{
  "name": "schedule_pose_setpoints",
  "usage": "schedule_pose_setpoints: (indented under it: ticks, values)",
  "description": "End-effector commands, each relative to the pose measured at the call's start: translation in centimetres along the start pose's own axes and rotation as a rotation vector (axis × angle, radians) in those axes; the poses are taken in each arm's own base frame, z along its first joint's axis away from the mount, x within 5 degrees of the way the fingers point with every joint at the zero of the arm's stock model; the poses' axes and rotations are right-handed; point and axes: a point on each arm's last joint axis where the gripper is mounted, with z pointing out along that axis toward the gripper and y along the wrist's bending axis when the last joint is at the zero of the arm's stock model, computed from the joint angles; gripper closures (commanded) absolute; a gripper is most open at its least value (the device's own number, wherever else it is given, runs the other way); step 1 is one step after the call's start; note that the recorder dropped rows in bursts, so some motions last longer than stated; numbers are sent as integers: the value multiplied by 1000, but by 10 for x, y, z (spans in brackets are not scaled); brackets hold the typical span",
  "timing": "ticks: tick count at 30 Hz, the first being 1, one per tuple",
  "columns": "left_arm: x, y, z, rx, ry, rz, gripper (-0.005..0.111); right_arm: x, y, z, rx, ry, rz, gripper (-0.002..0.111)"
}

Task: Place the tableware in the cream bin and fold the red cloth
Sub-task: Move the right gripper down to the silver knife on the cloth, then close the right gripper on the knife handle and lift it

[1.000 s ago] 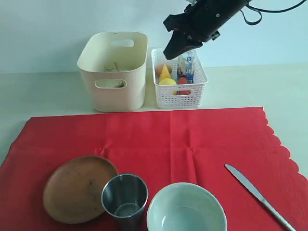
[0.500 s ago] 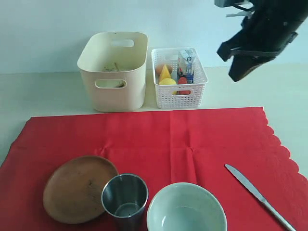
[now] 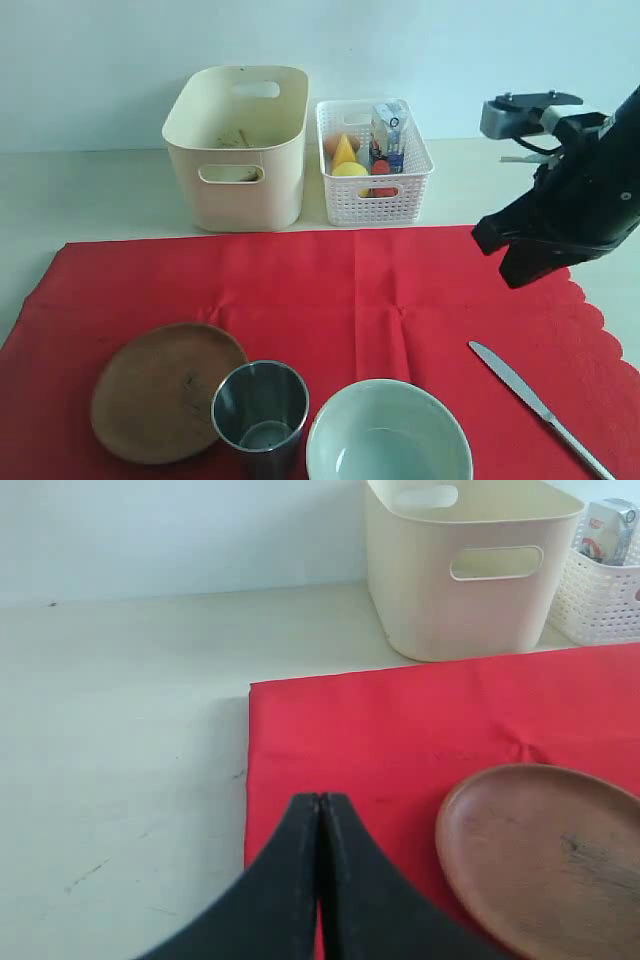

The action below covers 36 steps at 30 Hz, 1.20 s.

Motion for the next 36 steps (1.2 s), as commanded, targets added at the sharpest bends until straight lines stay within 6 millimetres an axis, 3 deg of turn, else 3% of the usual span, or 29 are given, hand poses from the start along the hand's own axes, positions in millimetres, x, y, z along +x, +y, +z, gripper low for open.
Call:
schedule_pose_setpoints:
  ticks: [1,6,12,18,29,36]
  values:
    - [0,0,0,-3,-7,-4,107,0,-12,16,81,69,-98,108]
    - [0,0,0,-3,-7,-4,107,8,-21,36,104,243,-160,104]
    - [0,0,0,-3,-7,-4,107,22,-29,63,104,408,-159,79]
    - [0,0,0,-3,-7,-4,107,22,-30,60,148,365,-54,77]
    - [0,0,0,-3,-7,-4,107,49,-31,79,152,354,-22,76]
    - [0,0,0,-3,-7,-4,107,55,-32,83,145,364,-67,61]
